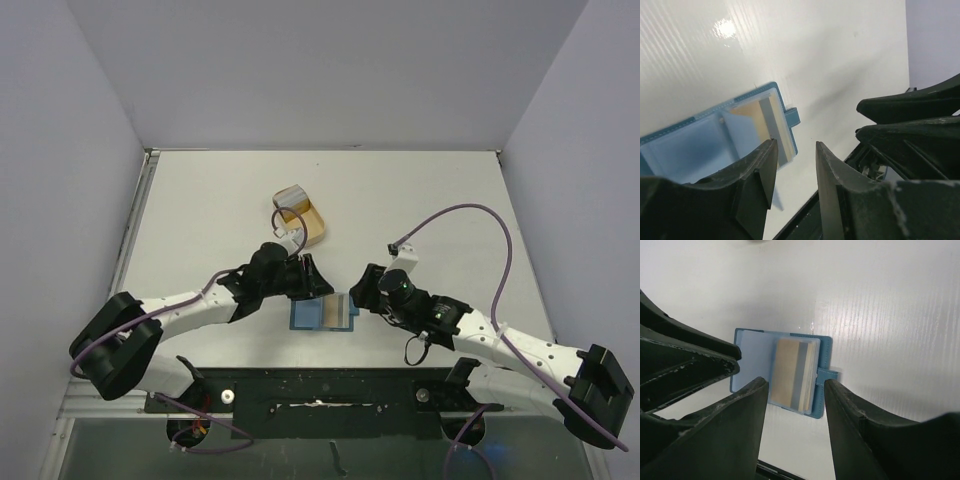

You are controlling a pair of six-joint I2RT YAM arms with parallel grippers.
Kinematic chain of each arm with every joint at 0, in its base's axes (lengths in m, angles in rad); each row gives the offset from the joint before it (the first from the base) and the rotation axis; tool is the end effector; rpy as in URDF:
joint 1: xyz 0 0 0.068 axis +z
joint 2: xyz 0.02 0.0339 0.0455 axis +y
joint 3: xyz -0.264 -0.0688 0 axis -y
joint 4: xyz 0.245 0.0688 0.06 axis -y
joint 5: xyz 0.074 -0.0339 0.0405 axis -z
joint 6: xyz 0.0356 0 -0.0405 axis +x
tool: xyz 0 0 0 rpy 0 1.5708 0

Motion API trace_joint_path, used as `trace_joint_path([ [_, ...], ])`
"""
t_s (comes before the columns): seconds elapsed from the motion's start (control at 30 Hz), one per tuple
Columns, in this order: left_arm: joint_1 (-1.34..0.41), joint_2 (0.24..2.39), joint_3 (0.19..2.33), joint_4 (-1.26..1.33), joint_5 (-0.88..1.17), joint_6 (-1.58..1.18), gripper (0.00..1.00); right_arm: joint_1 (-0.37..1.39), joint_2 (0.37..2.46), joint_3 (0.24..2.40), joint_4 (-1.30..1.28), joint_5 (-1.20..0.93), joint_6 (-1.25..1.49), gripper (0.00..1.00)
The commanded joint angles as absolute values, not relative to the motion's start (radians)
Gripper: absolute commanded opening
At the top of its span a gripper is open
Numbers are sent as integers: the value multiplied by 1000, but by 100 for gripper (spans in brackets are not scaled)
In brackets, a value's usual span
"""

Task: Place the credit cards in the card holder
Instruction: Insert the credit card into the card holder, then pick up the credit card from the storage box.

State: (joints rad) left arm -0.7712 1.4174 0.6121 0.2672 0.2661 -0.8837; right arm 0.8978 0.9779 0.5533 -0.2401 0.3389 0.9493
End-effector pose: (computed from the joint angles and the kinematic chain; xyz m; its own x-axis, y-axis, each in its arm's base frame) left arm 0.1984 -0.2059 0.1838 -0.8782 -0.1866 -0.4405 0.2451 0.6152 -0.7493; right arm 0.1371 0.1530 0.2198 -0.6908 0.3635 -0.6250 -0.0218 0.8536 0.5205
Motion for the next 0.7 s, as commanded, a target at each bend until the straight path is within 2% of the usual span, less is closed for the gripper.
trace_joint_path([
  [0.0, -776, 1330, 697, 139, 167, -795, 35, 904, 960, 543, -190, 340, 933, 49],
  [0.27, -774, 1309, 747, -4, 87, -726, 34, 905, 958, 512, -161, 310, 934, 50],
  [0.4, -765, 1320, 858, -170, -20, -609, 35, 906, 955, 508, -155, 297, 928, 50],
  [0.57, -730, 1389, 1048, -331, -130, -395, 39, 907, 944, 505, -156, 296, 917, 50],
  [0.67, -704, 1447, 1160, -378, -191, -271, 47, 908, 941, 512, -163, 301, 903, 50],
])
